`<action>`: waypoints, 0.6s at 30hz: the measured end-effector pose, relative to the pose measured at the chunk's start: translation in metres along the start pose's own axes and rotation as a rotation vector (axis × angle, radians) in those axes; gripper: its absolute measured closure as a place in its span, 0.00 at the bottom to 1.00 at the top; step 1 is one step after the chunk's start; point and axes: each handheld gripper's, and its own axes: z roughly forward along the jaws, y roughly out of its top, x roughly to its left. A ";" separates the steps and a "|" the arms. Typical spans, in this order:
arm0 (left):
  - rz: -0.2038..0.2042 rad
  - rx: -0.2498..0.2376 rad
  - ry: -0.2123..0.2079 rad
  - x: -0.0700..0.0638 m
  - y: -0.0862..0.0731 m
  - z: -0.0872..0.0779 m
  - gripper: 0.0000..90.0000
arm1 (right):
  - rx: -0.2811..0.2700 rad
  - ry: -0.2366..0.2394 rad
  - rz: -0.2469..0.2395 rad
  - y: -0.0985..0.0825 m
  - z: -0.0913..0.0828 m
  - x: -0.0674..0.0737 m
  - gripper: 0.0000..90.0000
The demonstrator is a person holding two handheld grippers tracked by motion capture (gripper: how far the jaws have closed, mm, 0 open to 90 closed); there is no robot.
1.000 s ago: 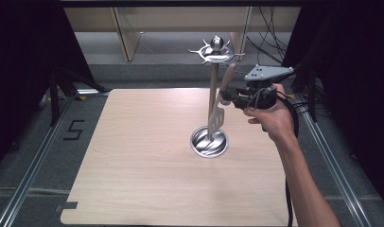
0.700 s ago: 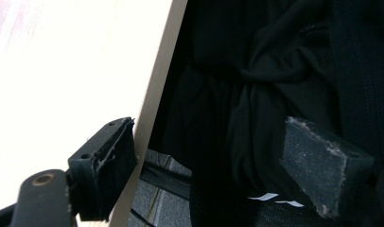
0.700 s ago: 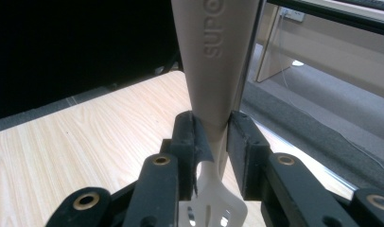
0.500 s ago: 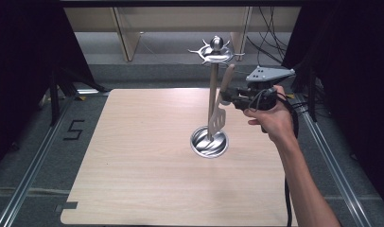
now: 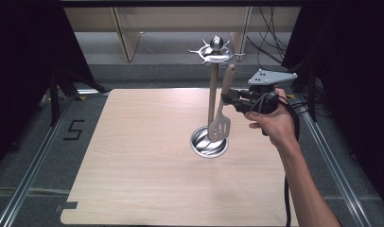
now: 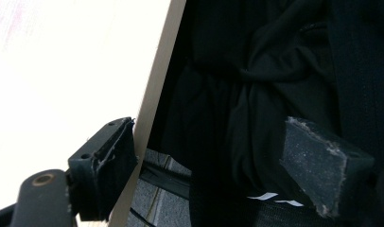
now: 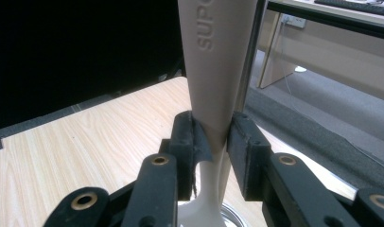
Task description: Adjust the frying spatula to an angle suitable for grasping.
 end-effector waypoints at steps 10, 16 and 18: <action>0.002 0.001 -0.001 0.000 0.000 0.000 0.20 | -0.005 0.012 0.010 -0.003 -0.001 -0.003 0.78; 0.002 0.002 -0.002 0.000 0.000 0.000 0.20 | -0.016 0.015 0.030 -0.004 -0.004 -0.005 0.70; 0.001 0.002 -0.003 0.000 0.000 0.000 0.20 | -0.018 0.010 0.041 -0.005 -0.004 -0.005 0.70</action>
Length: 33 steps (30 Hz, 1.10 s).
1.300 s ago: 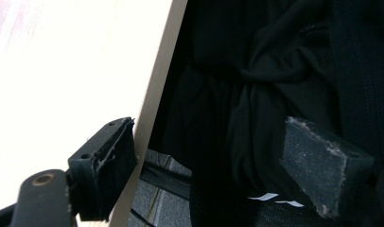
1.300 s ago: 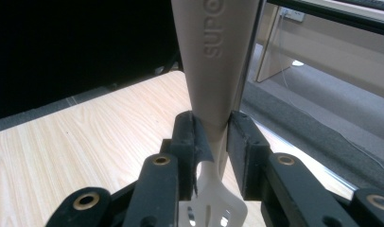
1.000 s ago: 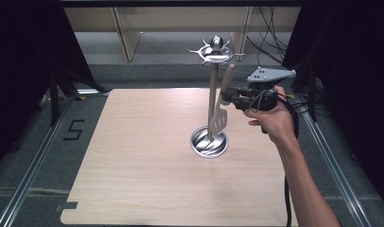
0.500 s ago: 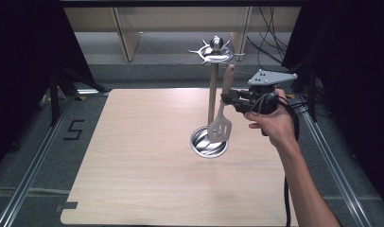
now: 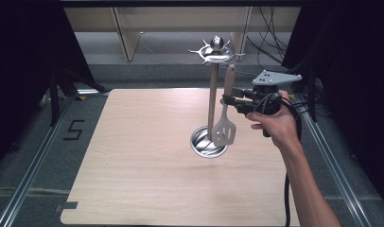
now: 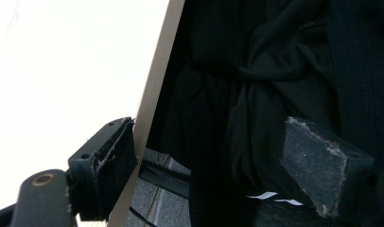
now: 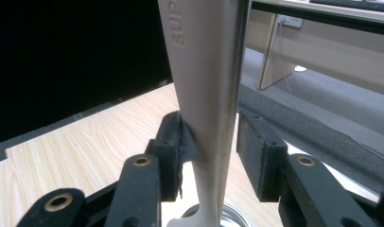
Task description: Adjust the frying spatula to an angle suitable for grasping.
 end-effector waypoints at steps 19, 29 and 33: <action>0.000 0.000 0.002 0.000 0.000 0.000 0.20 | -0.015 -0.016 -0.004 -0.005 -0.012 0.005 0.53; 0.001 -0.001 0.000 0.000 0.000 0.000 0.20 | -0.013 -0.050 -0.013 -0.022 -0.023 0.005 0.49; 0.003 0.001 0.000 0.000 0.000 0.000 0.20 | -0.005 -0.070 -0.021 -0.029 -0.027 0.006 0.49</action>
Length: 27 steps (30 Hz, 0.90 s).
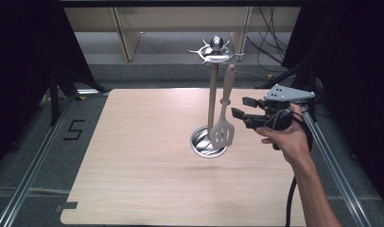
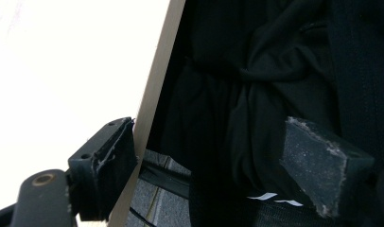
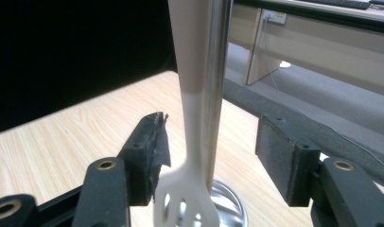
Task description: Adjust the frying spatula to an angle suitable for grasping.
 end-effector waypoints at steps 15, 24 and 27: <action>0.007 -0.003 0.003 0.000 0.000 0.000 0.20 | 0.024 -0.032 0.003 -0.030 -0.010 0.007 0.46; -0.014 -0.009 0.008 0.000 0.000 0.000 0.20 | 0.080 -0.033 0.007 -0.052 -0.009 0.012 0.45; -0.017 -0.012 0.011 0.000 0.000 0.001 0.20 | 0.073 -0.024 0.011 -0.062 -0.007 0.012 0.45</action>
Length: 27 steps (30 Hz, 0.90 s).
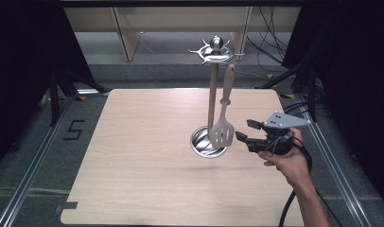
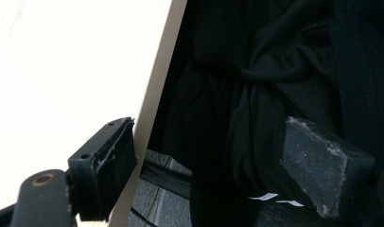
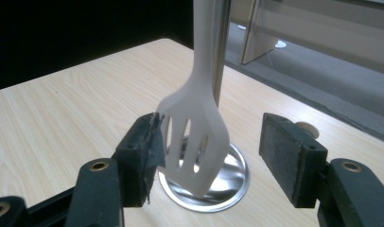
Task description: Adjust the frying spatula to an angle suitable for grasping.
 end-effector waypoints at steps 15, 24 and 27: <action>-0.016 -0.021 0.038 0.001 0.003 -0.002 0.19 | 0.034 0.018 0.023 -0.028 0.000 0.003 0.44; -0.024 -0.017 0.019 0.005 0.001 -0.003 0.20 | 0.093 0.030 0.037 -0.045 0.000 0.005 0.44; -0.029 -0.015 0.026 0.006 0.001 -0.003 0.19 | 0.090 0.036 0.014 -0.049 0.003 0.005 0.44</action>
